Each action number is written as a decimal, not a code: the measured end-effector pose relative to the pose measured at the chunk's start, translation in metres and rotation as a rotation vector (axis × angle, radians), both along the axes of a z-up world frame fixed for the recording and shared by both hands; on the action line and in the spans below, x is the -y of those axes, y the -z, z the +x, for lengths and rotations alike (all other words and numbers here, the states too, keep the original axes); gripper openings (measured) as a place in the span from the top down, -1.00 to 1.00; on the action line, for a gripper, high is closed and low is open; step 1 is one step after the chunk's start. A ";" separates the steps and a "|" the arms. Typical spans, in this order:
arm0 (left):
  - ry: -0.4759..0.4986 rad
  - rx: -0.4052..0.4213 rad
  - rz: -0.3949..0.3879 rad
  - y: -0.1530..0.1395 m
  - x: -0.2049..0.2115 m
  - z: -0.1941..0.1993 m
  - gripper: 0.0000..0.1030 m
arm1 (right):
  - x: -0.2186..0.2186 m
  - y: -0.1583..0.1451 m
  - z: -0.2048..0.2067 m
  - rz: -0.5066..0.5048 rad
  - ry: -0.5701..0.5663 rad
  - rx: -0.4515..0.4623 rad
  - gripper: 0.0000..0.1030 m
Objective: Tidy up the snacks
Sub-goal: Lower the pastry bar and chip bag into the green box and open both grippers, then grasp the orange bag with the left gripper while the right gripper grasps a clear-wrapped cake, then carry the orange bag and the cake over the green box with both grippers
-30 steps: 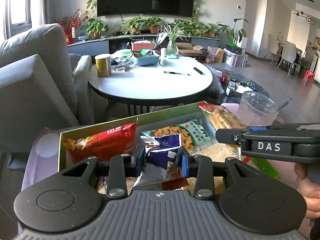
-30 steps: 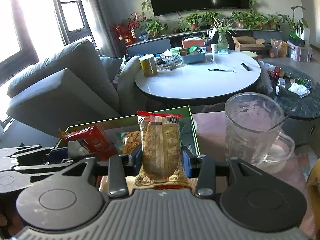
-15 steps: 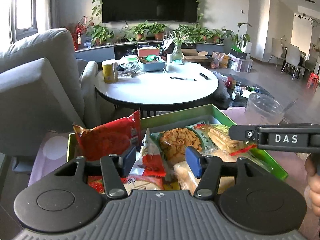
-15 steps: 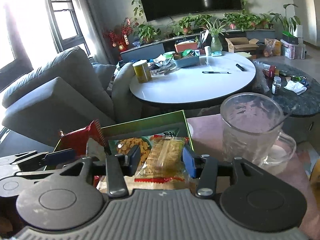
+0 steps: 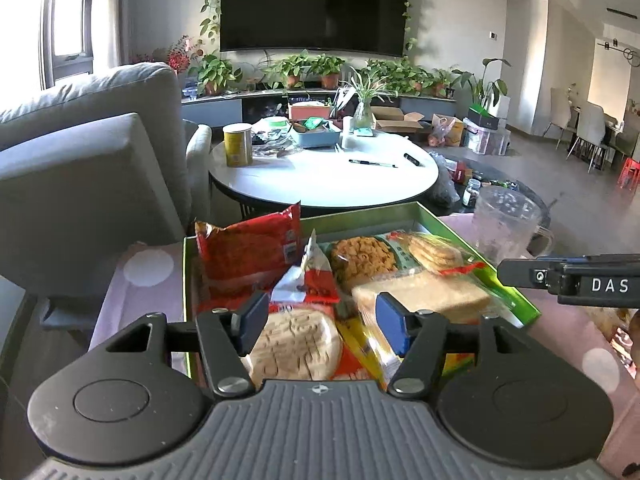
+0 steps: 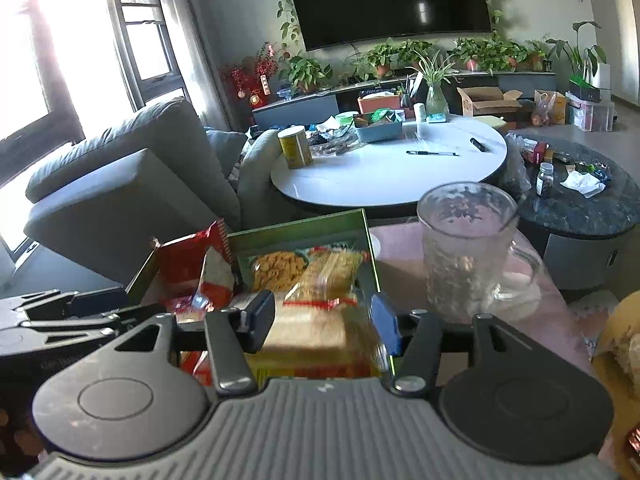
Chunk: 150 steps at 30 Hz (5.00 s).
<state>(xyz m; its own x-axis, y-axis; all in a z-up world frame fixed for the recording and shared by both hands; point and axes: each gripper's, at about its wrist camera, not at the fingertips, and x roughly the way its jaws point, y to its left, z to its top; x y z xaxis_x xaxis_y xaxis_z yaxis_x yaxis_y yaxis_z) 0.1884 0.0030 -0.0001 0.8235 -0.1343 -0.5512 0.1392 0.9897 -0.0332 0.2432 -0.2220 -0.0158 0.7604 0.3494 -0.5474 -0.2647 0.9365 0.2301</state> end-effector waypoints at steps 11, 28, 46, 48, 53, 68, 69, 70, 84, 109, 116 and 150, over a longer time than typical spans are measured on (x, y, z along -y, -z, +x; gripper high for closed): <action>-0.038 -0.056 0.016 0.006 -0.009 -0.061 -0.20 | 0.005 0.004 -0.034 -0.024 -0.013 -0.025 -0.14; -0.078 -0.232 0.007 0.048 -0.006 -0.129 -0.33 | 0.005 0.018 -0.079 -0.068 -0.060 -0.038 -0.27; -0.106 -0.272 -0.008 0.059 0.008 -0.141 -0.42 | 0.003 0.051 -0.127 -0.158 -0.149 -0.113 -0.41; -0.108 -0.276 -0.014 0.061 0.008 -0.142 -0.42 | 0.003 0.056 -0.131 -0.172 -0.158 -0.125 -0.41; -0.110 -0.275 -0.018 0.061 0.008 -0.144 -0.42 | 0.000 0.065 -0.138 -0.195 -0.180 -0.154 -0.42; -0.069 -0.302 -0.007 0.067 0.018 -0.134 -0.43 | -0.007 0.079 -0.136 -0.234 -0.187 -0.190 -0.41; -0.068 -0.302 -0.005 0.067 0.018 -0.133 -0.42 | -0.006 0.080 -0.135 -0.235 -0.184 -0.196 -0.41; -0.065 -0.300 -0.001 0.068 0.019 -0.133 -0.40 | -0.006 0.081 -0.134 -0.237 -0.182 -0.200 -0.41; -0.007 -0.269 -0.009 0.066 0.018 -0.134 0.23 | -0.001 0.068 -0.129 -0.186 -0.164 -0.144 -0.33; 0.016 -0.098 0.005 0.010 0.015 -0.120 0.23 | -0.010 0.016 -0.100 -0.120 -0.152 0.004 -0.33; 0.023 -0.069 0.006 -0.002 0.016 -0.104 0.23 | -0.020 0.000 -0.085 -0.094 -0.159 0.052 -0.33; -0.025 -0.045 -0.007 -0.016 -0.007 -0.007 0.23 | -0.045 -0.019 -0.005 -0.024 -0.101 0.055 -0.33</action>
<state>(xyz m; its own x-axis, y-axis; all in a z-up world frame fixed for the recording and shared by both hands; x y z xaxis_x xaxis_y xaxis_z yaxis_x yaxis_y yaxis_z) 0.1811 0.0101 0.0162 0.8009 -0.1178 -0.5872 0.1128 0.9926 -0.0454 0.2384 -0.1773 0.0031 0.7511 0.4126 -0.5153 -0.3693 0.9097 0.1901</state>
